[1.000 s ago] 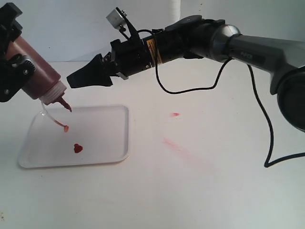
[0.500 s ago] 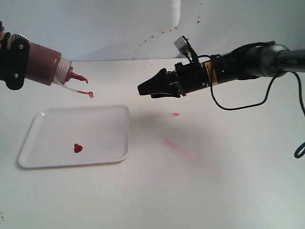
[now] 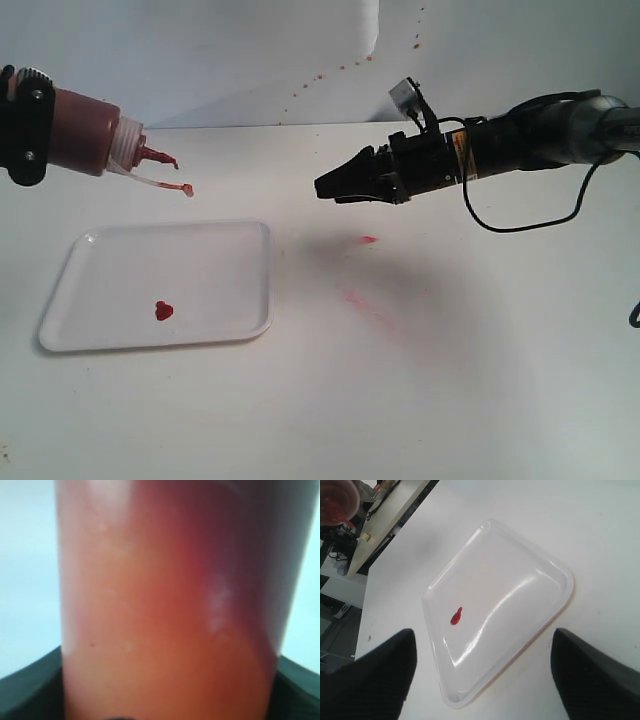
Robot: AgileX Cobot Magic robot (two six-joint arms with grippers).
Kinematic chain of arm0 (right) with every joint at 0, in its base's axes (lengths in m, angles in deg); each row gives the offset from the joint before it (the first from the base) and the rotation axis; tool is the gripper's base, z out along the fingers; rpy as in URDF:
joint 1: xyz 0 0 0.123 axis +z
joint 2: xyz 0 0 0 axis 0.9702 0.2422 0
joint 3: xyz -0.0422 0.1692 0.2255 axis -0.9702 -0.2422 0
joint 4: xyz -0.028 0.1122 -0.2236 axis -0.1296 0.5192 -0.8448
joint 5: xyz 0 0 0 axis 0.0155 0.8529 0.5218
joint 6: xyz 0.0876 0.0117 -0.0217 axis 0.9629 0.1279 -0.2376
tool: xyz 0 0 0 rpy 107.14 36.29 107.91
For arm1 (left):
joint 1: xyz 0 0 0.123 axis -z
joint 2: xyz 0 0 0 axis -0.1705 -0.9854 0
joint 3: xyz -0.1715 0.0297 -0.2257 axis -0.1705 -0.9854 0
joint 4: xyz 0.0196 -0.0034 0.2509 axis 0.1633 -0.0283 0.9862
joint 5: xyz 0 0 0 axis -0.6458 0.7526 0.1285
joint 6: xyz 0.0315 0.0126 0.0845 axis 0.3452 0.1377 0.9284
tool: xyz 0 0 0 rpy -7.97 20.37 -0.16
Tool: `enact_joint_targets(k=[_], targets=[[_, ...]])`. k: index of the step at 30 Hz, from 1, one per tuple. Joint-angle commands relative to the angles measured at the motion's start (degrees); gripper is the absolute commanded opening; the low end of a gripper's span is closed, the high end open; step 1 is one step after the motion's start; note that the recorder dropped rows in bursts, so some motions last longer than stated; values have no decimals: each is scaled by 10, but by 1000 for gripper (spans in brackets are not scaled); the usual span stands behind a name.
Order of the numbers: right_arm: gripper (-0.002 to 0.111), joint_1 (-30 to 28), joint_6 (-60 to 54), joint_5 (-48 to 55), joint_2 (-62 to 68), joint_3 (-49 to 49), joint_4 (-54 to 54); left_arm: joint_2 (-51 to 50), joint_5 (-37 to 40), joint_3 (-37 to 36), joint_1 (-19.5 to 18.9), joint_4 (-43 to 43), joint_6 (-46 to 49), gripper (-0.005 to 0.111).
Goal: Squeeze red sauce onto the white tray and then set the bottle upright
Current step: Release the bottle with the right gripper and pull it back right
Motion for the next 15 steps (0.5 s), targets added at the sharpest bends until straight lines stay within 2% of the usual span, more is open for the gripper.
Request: enact_joint_targets(k=[1, 6, 10, 15], targets=[[68, -2, -8, -5, -4, -2, 6, 7, 7, -2, -21, -5, -22, 0], [68, -2, -8, -5, -4, -2, 6, 10, -2, -24, -48, -3, -19, 0], [68, -2, -8, -5, -4, -2, 6, 29, -38, -49, -68, -9, -22, 0], [68, -2, -8, -5, -4, -2, 6, 41, -42, -88, -68, 1, -6, 0]])
